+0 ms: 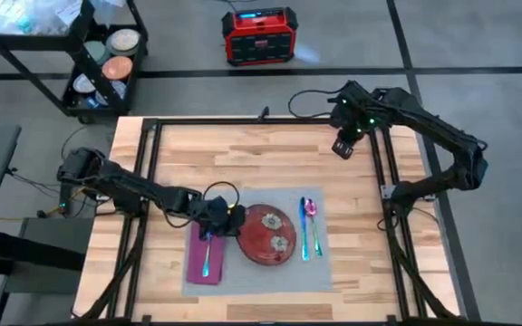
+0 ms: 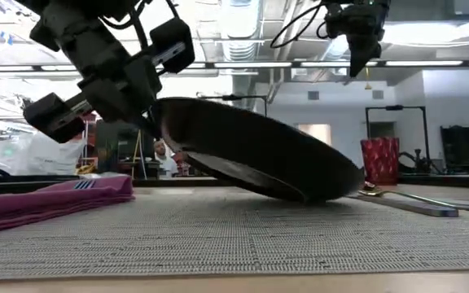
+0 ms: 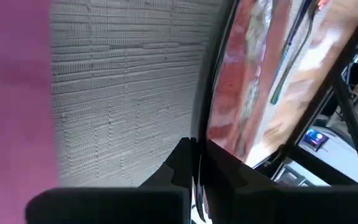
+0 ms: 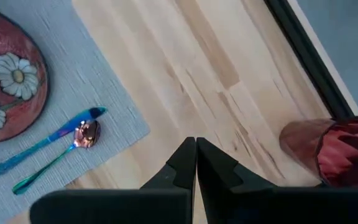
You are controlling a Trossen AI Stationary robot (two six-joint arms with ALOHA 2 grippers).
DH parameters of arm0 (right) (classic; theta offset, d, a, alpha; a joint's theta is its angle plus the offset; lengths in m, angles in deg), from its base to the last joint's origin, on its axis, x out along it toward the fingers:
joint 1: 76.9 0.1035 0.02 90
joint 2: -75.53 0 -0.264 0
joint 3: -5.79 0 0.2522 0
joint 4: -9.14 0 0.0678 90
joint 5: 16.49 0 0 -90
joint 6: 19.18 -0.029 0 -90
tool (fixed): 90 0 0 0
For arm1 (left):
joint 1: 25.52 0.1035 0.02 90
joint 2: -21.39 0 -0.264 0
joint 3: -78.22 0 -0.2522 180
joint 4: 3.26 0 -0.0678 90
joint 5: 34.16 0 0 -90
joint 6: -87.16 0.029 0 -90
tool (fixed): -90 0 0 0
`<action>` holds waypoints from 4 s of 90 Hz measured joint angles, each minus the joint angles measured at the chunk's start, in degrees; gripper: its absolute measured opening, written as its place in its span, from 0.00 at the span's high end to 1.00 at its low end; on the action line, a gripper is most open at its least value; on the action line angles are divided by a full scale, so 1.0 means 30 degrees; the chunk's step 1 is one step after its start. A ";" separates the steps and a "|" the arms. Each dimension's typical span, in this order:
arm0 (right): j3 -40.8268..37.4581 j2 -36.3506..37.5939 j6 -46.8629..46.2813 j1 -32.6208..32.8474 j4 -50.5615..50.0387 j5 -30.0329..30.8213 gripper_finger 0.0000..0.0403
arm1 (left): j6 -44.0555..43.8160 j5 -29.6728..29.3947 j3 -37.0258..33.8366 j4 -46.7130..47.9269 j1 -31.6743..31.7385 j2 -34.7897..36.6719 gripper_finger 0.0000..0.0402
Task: Set table place
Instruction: Put the red plate on the gray table mat, then move the red cup to the top side of the gray table mat
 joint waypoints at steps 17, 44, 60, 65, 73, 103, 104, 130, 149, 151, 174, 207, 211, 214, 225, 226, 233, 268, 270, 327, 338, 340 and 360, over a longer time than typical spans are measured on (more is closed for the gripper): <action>0.0000 0.0006 0.0012 0.0188 -0.0034 -0.0136 1.00 | -0.0737 -0.0022 0.0002 0.0464 0.0108 -0.0061 0.95; 0.0000 0.0007 0.0141 0.0370 -0.0506 -0.1639 1.00 | 0.0146 0.0460 0.0017 -0.0293 0.0152 -0.0097 0.79; 0.0000 0.0007 0.0673 0.0493 -0.0573 -0.1647 1.00 | 0.0728 0.0827 0.0017 -0.0381 0.0152 -0.0098 0.70; 0.0000 0.0007 0.0945 0.0500 -0.0573 -0.1647 0.99 | 0.0981 0.0961 0.0017 -0.0373 0.0152 -0.0098 0.67; 0.0000 0.0007 0.1032 0.0530 -0.0702 -0.1650 0.95 | 0.1630 0.1317 0.0017 -0.0298 0.0152 -0.0105 0.62; -0.0803 0.0013 0.2157 0.0444 -0.1541 -0.1571 0.80 | 0.2619 0.2293 0.0038 0.0680 0.0172 -0.0105 0.50; -0.0851 0.0015 0.2154 0.0442 -0.1529 -0.1569 0.80 | 0.2651 0.2292 0.0039 0.0712 0.0190 -0.0105 0.49; -0.2639 0.0007 0.2042 0.0261 -0.1208 0.3323 0.80 | 0.3140 0.2278 0.0039 0.1688 0.0301 -0.0105 0.48; -0.4595 -0.0007 0.4146 -0.1598 0.1369 0.6601 0.80 | 0.4107 0.2212 0.0039 0.3178 0.1181 -0.0076 0.48; -0.4653 -0.0007 0.4478 -0.1915 0.1635 0.6612 0.80 | 0.4278 0.2218 0.0039 0.3138 0.1307 -0.0070 0.48; -0.4677 -0.0007 0.6063 -0.5223 0.2406 0.4422 0.80 | 0.5429 0.2817 0.0031 0.2000 0.2732 0.1101 0.48; -0.4677 -0.1674 0.6698 -0.7892 0.3447 0.1592 0.71 | 0.4693 0.2599 0.0031 0.1660 0.4654 0.4550 0.48; -0.4677 -0.2181 0.6738 -0.8004 0.3823 0.1602 0.68 | 0.4618 0.2378 0.0031 0.1678 0.4806 0.4823 0.48; -0.4677 -0.2540 0.6771 -0.8086 0.4241 0.1607 0.66 | 0.4537 0.2293 0.0031 0.1667 0.4906 0.5005 0.48; -0.4677 -0.3495 0.6183 -0.8191 0.5199 0.1923 0.61 | 0.4278 0.1979 0.0031 0.1598 0.5160 0.5439 0.48; -0.4677 -0.3559 0.6172 -0.8191 0.5231 0.1925 0.60 | 0.4230 0.1955 0.0031 0.1583 0.5169 0.5463 0.48; -0.4677 -0.4055 0.6148 -0.8206 0.5554 0.1974 0.60 | 0.3949 0.1535 0.0031 0.1558 0.5172 0.5549 0.48; -0.4687 -0.6921 0.5414 -0.7864 0.2383 0.3128 0.97 | 0.4611 -0.0797 0.0031 0.1341 0.5442 0.5541 0.48; -0.4692 -0.6913 0.5298 -0.7672 0.2323 0.3092 0.97 | 0.4725 -0.0802 0.0031 0.1372 0.5475 0.5541 0.48; -0.4663 -0.5311 0.1787 0.3008 0.3819 0.1859 1.00 | 0.8283 -0.0855 0.0028 0.5727 0.7637 0.5541 0.48; -0.4670 -0.6109 0.1773 0.4283 0.4121 0.1582 1.00 | 0.8326 -0.0848 0.0031 0.5699 0.7766 0.5541 0.48; -0.4670 -0.6252 0.1767 0.4442 0.4218 0.1581 1.00 | 0.8323 -0.0848 0.0031 0.5699 0.7773 0.5541 0.48; -0.4561 -0.7380 0.2048 0.4828 0.4580 0.1474 0.99 | 0.8245 -0.0848 0.0026 0.5664 0.7773 0.5541 0.48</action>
